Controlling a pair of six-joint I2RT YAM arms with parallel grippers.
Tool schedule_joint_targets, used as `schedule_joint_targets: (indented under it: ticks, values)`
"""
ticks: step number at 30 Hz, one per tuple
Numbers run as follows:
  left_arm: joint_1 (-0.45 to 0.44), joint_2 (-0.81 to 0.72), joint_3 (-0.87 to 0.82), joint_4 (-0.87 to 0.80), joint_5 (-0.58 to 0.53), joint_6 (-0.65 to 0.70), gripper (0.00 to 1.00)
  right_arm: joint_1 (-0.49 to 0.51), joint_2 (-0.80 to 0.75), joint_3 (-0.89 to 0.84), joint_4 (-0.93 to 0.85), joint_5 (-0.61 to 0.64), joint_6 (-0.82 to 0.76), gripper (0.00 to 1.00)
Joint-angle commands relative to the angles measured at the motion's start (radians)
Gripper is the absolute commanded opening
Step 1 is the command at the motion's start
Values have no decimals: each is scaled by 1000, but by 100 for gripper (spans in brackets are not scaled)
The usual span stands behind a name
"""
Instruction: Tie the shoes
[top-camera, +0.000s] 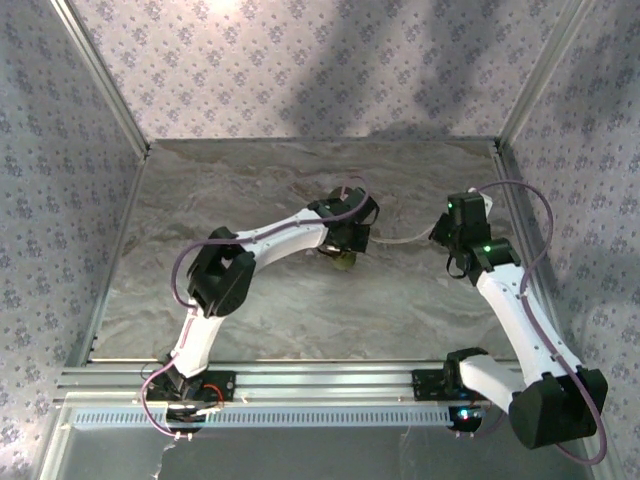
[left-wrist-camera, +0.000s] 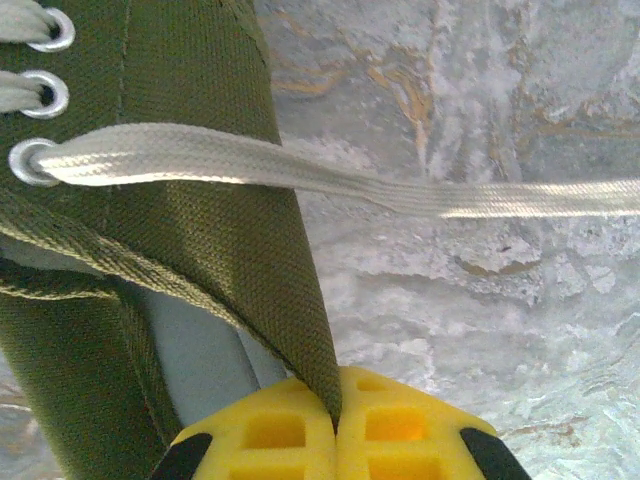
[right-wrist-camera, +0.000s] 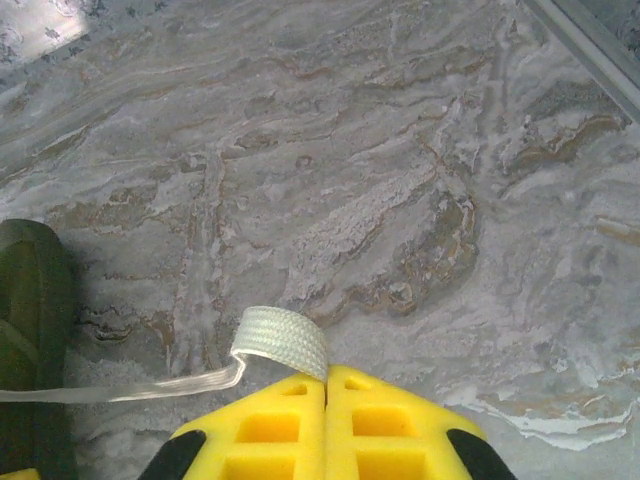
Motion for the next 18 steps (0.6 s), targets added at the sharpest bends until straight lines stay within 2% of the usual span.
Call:
schedule_joint_targets:
  ticks: [1,3,4,7,14,18]
  values:
    - [-23,13,48,-9,-38,-59,0,-11,-33,-22,-22,-3,36,0]
    - [-32,19,48,3,-35,-61,0,-25,-45,-40,-1,-32,43,0]
    - [-34,19,46,11,-29,-60,4,-37,-49,-48,10,-59,48,0]
    - [-34,16,39,29,-11,-44,25,-52,-61,-64,35,-90,45,0]
    - [-33,-108,-48,101,-11,31,62,-36,-106,-61,53,-118,-4,0]
    - [-26,-254,-155,146,-74,98,74,48,-118,-21,37,-85,-56,0]
